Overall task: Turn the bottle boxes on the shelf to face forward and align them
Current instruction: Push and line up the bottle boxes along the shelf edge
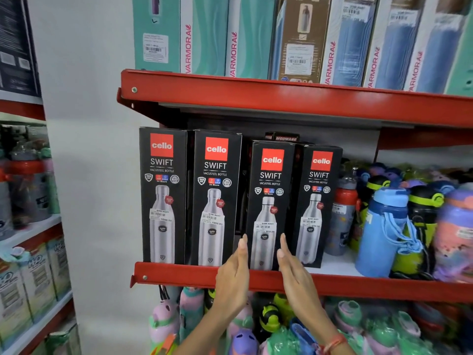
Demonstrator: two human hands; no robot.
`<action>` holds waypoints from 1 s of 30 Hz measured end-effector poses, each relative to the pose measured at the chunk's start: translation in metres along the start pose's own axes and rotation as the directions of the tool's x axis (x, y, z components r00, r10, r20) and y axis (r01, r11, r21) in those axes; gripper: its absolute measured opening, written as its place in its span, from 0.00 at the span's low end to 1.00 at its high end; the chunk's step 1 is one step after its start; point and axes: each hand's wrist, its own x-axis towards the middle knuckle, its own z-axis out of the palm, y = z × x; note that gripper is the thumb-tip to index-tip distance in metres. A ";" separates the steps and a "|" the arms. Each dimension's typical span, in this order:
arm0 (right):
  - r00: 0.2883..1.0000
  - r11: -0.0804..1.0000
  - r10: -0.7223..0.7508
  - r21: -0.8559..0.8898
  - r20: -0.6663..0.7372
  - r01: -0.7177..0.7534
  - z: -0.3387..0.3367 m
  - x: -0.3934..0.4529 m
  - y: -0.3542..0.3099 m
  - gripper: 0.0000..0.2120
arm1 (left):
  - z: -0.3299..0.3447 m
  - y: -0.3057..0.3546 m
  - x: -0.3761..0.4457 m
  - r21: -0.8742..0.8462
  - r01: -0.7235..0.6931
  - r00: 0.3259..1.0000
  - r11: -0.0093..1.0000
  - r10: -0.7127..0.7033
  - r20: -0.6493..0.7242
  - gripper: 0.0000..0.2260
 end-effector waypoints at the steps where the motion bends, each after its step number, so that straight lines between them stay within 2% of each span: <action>1: 1.000 1.000 -0.003 -0.002 -0.003 0.003 -0.001 0.000 0.001 0.25 | 0.000 0.001 0.000 0.002 -0.006 1.000 1.000 0.006 -0.003 0.32; 4: 1.000 1.000 0.001 -0.028 0.021 0.000 -0.005 0.003 0.003 0.24 | 0.004 0.002 0.000 0.034 -0.035 0.997 0.999 0.037 -0.072 0.30; 6: 1.000 1.000 -0.010 -0.018 0.010 0.010 -0.009 0.004 0.004 0.24 | 0.012 0.002 -0.003 0.089 -0.081 0.975 0.993 0.098 -0.199 0.28; 8: 0.990 1.000 -0.015 0.005 -0.139 0.015 -0.016 0.006 0.007 0.25 | 0.025 0.005 -0.006 0.157 -0.184 0.926 0.970 0.225 -0.303 0.24; 10: 0.942 0.999 0.005 0.039 -0.335 0.008 -0.028 0.012 0.012 0.26 | 0.041 0.013 -0.006 0.162 -0.305 0.908 0.939 0.338 -0.249 0.20; 12: 0.908 0.998 0.038 0.063 -0.416 -0.013 -0.043 0.022 0.022 0.25 | 0.062 0.021 0.000 0.122 -0.336 0.939 0.934 0.342 -0.037 0.21; 14: 0.926 0.995 0.072 0.087 -0.372 -0.042 -0.055 0.034 0.032 0.26 | 0.084 0.027 0.012 0.083 -0.245 0.958 0.966 0.228 0.172 0.28; 15: 0.946 0.993 0.079 0.106 -0.313 -0.048 -0.059 0.039 0.036 0.27 | 0.093 0.030 0.018 0.073 -0.170 0.962 0.983 0.149 0.228 0.32; 17: 0.979 0.989 0.072 0.144 -0.188 -0.045 -0.063 0.046 0.039 0.30 | 0.106 0.035 0.030 0.061 -0.050 0.964 0.997 0.032 0.264 0.34; 19: 0.992 0.989 0.060 0.138 -0.107 -0.045 -0.067 0.050 0.039 0.32 | 0.112 0.036 0.039 0.055 0.014 0.961 0.998 -0.028 0.273 0.34; 23: 0.999 0.997 0.028 0.075 -0.043 -0.025 -0.074 0.045 0.043 0.32 | 0.110 0.030 0.039 0.092 0.018 0.964 0.996 -0.042 0.263 0.34; 30: 0.999 1.000 0.014 0.018 -0.040 -0.013 -0.083 0.013 0.046 0.29 | 0.089 0.028 0.010 0.001 -0.049 0.956 0.999 0.047 0.290 0.33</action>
